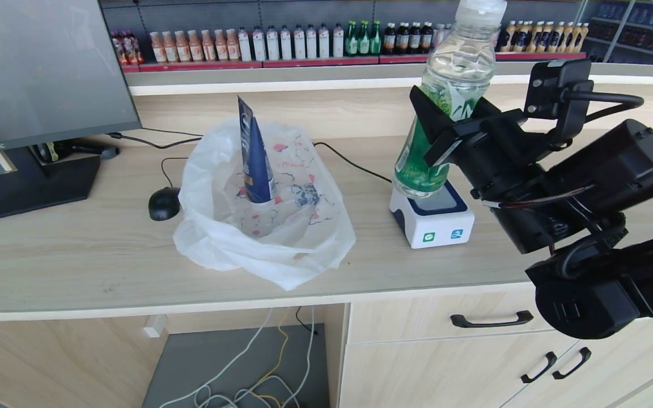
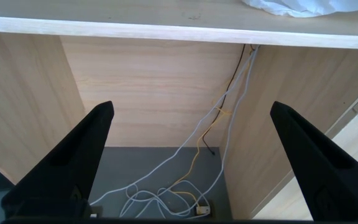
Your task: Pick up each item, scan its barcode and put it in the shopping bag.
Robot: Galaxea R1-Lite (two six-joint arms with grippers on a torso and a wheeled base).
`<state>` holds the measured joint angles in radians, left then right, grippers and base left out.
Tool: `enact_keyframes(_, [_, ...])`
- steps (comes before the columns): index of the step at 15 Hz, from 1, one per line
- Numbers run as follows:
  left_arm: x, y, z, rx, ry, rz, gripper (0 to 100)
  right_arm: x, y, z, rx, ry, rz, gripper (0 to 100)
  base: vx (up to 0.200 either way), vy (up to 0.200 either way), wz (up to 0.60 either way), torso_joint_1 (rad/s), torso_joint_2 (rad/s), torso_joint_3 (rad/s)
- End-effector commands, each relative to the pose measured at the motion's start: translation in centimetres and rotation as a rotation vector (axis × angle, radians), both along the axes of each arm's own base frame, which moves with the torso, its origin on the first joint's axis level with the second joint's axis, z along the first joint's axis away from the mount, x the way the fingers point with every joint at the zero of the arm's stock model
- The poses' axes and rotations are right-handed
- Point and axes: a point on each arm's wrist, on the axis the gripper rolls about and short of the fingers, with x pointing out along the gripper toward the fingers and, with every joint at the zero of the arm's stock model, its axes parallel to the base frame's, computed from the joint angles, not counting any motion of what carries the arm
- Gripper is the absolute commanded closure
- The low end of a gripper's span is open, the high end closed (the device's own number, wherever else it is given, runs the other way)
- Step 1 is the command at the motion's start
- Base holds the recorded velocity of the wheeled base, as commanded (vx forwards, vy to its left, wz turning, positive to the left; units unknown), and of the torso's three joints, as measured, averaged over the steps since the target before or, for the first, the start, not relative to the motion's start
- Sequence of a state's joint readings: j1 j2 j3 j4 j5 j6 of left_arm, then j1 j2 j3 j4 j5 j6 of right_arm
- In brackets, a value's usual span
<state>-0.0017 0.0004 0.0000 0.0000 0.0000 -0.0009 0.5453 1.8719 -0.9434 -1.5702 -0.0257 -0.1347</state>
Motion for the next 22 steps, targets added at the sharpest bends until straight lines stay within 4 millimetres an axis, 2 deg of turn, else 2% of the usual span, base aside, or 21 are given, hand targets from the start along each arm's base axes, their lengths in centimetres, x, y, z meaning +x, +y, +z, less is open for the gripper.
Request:
enact_keyframes(1, [0.0, 0.0, 0.0, -0.004, 0.000, 0.000, 0, 0.0, 0.1, -0.2, -0.002, 0.004, 0.004, 100, 0.000, 0.200, 0.00, 0.002, 0.00, 0.007])
enact_keyframes(3, [0.0, 0.0, 0.0, -0.007, 0.000, 0.000, 0, -0.3, -0.1, -1.1, -0.013, 0.044, 0.012, 100, 0.000, 0.200, 0.00, 0.002, 0.00, 0.002])
enact_keyframes(7, [0.0, 0.0, 0.0, -0.007, 0.000, 0.000, 0, -0.4, -0.3, -1.0, -0.004, 0.048, 0.016, 100, 0.000, 0.200, 0.00, 0.012, 0.00, -0.001])
enact_keyframes(11, [0.0, 0.0, 0.0, -0.002, 0.000, 0.000, 0, -0.4, -0.4, -1.7, -0.006, 0.080, 0.022, 100, 0.000, 0.200, 0.00, 0.004, 0.00, 0.000])
enact_keyframes(15, [0.0, 0.0, 0.0, 0.022, 0.001, 0.000, 0, 0.8, 0.1, -2.2, -0.010, 0.079, 0.014, 100, 0.000, 0.000, 0.00, 0.000, 0.00, 0.000])
enact_keyframes(22, [0.0, 0.0, 0.0, 0.022, 0.001, 0.000, 0, 3.4, 1.5, -5.0, -0.048, 0.126, 0.007, 100, 0.000, 0.000, 0.00, 0.000, 0.00, 0.000])
